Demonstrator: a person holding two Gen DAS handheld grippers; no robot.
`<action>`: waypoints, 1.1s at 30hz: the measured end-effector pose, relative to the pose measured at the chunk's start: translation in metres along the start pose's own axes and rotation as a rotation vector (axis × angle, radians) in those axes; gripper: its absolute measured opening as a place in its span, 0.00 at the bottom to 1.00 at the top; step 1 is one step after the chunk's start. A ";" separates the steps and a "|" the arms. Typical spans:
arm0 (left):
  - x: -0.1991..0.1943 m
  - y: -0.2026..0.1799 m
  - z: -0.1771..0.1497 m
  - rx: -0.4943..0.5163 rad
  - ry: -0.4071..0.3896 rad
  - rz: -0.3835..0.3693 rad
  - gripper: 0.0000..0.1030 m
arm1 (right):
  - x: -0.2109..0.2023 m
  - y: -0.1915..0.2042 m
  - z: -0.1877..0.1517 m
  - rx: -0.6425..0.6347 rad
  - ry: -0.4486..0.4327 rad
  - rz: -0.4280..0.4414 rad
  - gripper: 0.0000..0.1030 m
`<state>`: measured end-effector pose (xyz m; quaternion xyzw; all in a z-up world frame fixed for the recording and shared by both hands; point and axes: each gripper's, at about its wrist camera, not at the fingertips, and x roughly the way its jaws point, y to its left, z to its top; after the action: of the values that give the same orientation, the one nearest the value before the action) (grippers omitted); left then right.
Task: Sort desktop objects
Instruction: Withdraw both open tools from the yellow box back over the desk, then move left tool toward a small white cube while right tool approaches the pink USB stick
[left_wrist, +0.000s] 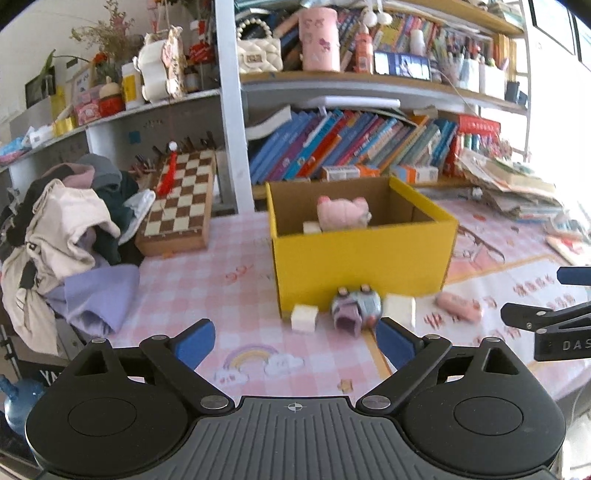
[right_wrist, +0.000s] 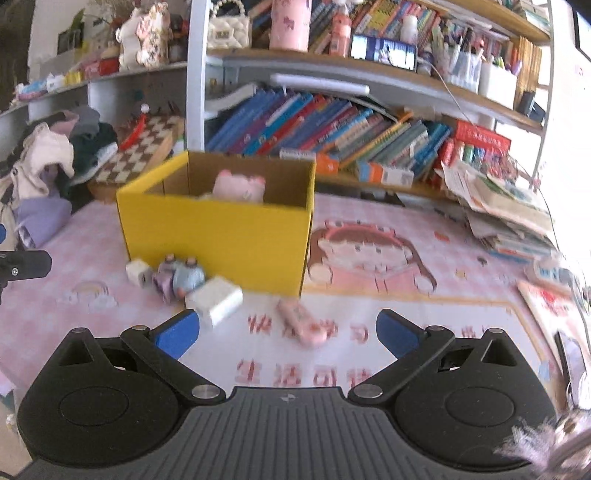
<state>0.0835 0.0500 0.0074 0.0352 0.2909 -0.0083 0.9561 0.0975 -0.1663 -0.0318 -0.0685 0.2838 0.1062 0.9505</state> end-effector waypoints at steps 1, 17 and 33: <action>-0.001 -0.001 -0.003 0.005 0.007 -0.004 0.93 | 0.000 0.002 -0.005 0.003 0.014 -0.002 1.00; 0.002 -0.020 -0.032 0.073 0.105 -0.078 0.93 | -0.001 0.030 -0.033 -0.031 0.145 0.053 1.00; 0.015 -0.025 -0.029 0.101 0.095 -0.086 0.92 | 0.013 0.027 -0.023 -0.039 0.159 0.048 0.86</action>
<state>0.0792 0.0269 -0.0270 0.0711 0.3366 -0.0621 0.9369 0.0897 -0.1420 -0.0602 -0.0883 0.3579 0.1284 0.9207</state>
